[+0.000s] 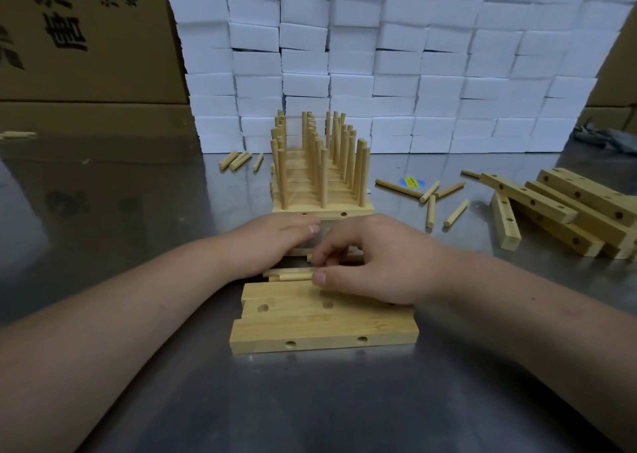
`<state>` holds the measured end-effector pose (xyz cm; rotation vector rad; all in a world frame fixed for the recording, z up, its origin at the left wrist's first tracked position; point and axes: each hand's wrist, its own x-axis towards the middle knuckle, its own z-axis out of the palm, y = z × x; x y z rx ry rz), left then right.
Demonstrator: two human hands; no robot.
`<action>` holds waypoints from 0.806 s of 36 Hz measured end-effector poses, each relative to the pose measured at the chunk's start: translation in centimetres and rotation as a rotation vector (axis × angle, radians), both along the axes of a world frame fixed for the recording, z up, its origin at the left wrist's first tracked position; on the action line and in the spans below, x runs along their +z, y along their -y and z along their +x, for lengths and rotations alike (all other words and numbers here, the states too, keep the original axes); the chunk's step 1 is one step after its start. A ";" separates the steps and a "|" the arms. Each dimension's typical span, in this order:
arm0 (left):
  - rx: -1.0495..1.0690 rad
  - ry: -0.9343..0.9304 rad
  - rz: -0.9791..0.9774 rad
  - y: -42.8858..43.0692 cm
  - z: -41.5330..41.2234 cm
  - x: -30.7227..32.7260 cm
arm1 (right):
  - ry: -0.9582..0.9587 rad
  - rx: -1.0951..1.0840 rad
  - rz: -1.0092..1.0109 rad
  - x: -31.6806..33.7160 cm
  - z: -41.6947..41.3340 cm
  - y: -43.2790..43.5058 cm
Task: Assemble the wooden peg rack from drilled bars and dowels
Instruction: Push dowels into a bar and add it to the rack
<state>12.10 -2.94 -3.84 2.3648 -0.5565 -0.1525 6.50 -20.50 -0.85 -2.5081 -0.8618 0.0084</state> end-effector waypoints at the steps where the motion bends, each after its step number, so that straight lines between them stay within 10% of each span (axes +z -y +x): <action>1: 0.003 -0.006 -0.005 0.0 0.0 0.0 | 0.003 0.016 -0.011 0.2 -0.2 -0.1; 29: 0.041 0.122 -0.021 0.0 -0.5 0.1 | 0.076 0.149 -0.268 0.4 -0.5 -0.3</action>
